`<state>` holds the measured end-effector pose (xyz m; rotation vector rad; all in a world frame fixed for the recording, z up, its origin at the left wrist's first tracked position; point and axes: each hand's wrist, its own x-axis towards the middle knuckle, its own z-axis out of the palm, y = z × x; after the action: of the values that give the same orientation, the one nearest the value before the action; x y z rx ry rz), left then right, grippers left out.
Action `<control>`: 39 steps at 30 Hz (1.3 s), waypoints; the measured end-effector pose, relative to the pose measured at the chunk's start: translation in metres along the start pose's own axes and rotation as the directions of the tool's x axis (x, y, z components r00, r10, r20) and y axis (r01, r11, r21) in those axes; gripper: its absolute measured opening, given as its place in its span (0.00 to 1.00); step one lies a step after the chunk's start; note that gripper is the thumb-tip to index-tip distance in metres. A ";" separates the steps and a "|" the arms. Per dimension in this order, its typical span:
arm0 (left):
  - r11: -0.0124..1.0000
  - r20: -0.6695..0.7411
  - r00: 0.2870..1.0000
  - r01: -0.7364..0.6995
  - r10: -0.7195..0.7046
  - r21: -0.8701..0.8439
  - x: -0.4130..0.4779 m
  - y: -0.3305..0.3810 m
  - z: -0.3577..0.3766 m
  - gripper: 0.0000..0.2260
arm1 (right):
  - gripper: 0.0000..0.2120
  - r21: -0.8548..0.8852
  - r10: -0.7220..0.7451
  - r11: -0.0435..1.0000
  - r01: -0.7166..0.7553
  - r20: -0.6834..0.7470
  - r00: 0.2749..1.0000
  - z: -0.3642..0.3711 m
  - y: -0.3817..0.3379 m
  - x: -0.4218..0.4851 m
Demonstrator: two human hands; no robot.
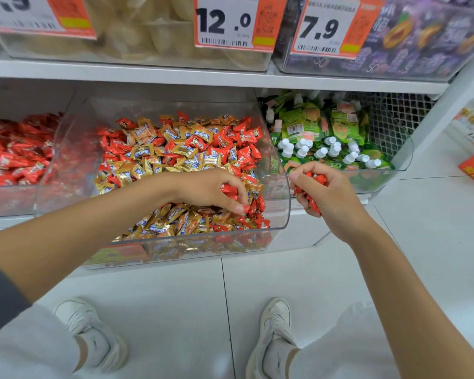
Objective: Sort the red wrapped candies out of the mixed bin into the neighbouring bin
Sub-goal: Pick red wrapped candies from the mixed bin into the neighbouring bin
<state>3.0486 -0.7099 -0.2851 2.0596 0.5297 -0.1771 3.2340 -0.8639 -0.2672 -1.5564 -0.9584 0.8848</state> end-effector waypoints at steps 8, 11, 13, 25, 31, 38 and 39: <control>0.921 -0.104 0.988 0.065 -0.113 -0.384 -0.016 0.000 0.001 0.04 | 0.05 -0.043 -0.066 0.997 0.067 0.021 0.998 0.005 -0.011 -0.005; 0.901 -0.144 0.980 0.064 -0.138 -0.430 -0.027 0.001 -0.005 0.05 | 0.05 -0.080 -0.121 0.988 0.129 0.093 0.988 0.015 -0.021 -0.010; 0.888 -0.188 0.966 0.074 -0.177 -0.454 -0.039 0.001 -0.011 0.05 | 0.05 -0.089 -0.127 0.986 0.140 0.139 0.982 0.028 -0.026 -0.011; 0.954 -0.713 0.686 -0.095 -0.144 -0.284 -0.165 -0.047 -0.066 0.05 | 0.08 -0.204 -0.063 0.971 0.128 0.296 0.953 0.155 -0.065 0.023; 0.989 -0.900 0.425 0.139 -0.097 -0.041 -0.261 -0.142 -0.093 0.07 | 0.12 -0.303 -0.149 0.907 0.291 0.416 0.897 0.265 -0.087 0.037; 0.907 -0.943 0.286 0.420 -0.170 -0.036 -0.316 -0.231 -0.158 0.25 | 0.15 -0.359 -0.264 0.797 0.485 0.515 0.816 0.404 -0.091 0.085; 0.883 -0.904 0.349 0.465 -0.246 -0.061 -0.317 -0.235 -0.166 0.33 | 0.21 -0.414 -0.233 0.760 0.501 0.547 0.804 0.417 -0.088 0.095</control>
<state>2.6474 -0.5603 -0.2775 2.0672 1.7235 0.7328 2.8830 -0.6036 -0.2571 -1.5315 -1.9504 0.7311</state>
